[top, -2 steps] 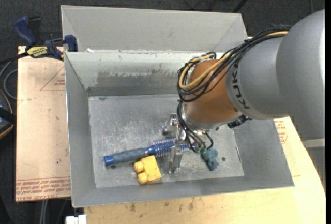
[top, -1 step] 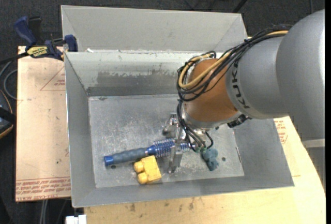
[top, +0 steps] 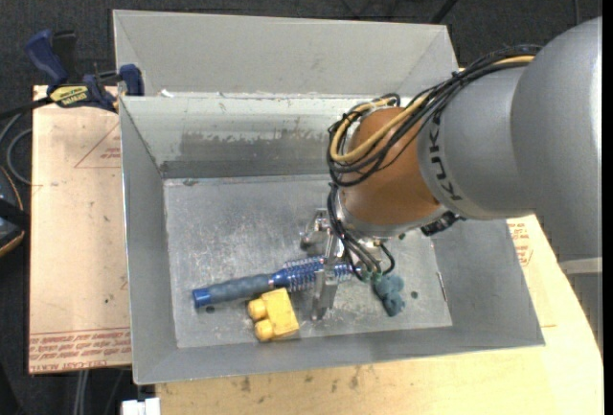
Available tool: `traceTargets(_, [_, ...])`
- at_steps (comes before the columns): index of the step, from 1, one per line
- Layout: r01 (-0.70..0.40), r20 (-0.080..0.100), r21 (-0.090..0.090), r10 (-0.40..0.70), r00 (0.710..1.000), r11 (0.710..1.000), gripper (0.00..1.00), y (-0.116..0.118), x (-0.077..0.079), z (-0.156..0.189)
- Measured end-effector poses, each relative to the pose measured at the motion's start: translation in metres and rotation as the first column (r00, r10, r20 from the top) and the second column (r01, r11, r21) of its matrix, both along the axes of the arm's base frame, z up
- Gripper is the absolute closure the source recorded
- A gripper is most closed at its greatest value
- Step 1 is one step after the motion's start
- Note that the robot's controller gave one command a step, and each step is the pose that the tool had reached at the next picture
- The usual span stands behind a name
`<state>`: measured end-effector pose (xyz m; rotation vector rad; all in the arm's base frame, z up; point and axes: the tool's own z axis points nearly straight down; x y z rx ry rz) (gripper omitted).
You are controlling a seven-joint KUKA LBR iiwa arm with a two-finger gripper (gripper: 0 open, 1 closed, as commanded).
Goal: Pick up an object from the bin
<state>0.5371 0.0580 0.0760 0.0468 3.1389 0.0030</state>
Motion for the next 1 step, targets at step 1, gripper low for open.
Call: traceTargets(1, [0.001, -0.001, 0.000, -0.001, 1.000, 1.000, 0.00, 0.0003, 0.0006, 0.0007])
